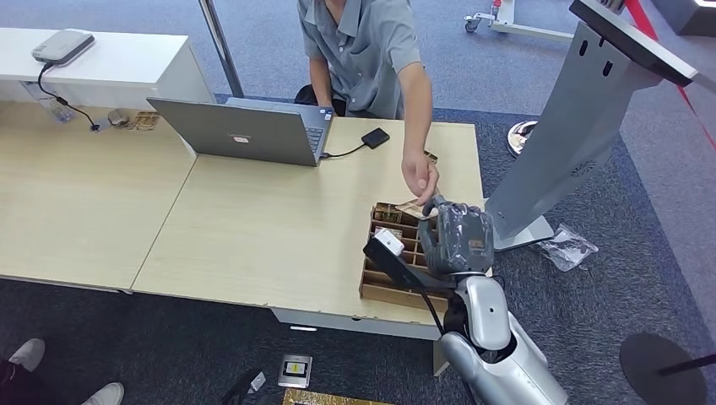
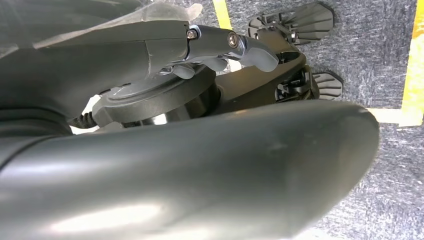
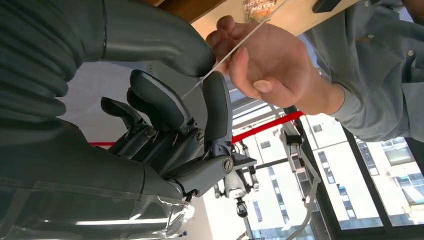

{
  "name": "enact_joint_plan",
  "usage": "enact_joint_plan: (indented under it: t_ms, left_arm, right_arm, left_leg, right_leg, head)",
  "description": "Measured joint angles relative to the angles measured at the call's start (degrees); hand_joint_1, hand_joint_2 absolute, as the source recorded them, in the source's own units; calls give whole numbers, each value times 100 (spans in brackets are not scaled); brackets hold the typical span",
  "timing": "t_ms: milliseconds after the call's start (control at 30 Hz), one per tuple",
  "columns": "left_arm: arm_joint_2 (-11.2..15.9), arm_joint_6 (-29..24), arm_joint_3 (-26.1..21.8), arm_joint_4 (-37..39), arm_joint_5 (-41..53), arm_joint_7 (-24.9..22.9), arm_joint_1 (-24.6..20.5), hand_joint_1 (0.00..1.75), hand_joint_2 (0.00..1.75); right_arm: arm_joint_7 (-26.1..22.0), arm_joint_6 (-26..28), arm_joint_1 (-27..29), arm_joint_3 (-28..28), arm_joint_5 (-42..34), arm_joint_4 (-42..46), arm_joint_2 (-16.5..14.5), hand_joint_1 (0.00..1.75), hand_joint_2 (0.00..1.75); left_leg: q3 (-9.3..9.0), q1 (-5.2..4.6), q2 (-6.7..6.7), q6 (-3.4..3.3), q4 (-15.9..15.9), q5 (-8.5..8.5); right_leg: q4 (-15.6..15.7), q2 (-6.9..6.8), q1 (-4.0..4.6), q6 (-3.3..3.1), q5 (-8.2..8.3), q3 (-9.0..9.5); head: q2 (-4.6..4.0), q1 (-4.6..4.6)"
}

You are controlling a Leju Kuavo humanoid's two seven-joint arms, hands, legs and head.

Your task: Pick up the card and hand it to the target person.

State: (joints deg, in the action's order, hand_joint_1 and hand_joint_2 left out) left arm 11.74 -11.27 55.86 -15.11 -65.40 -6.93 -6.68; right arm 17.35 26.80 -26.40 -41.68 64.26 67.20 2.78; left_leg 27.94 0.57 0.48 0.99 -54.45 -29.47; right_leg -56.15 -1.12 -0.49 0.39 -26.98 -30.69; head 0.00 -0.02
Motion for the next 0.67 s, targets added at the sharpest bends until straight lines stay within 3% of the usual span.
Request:
enact_joint_plan:
  t_ms: [67,433,667]
  left_arm:
    - [1,2,4,1,7,0,-2,0,0]
    - [18,59,5,3,30,0,-2,0,0]
    - [50,192,5,8,79,0,1,0,0]
  right_arm:
    - [3,7,11,23,35,2,-1,0,175]
    - [-197,176,217,205,-490,122,-1,0,175]
    - [-599,-250,590,413,-2058,555,82,0,175]
  left_leg:
    - [0,0,0,0,0,0]
    - [-1,0,0,0,0,0]
    - [0,0,0,0,0,0]
  right_leg:
    - [0,0,0,0,0,0]
    - [0,0,0,0,0,-1]
    - [0,0,0,0,0,-2]
  head:
    - [0,0]
    - [0,0]
    - [0,-1]
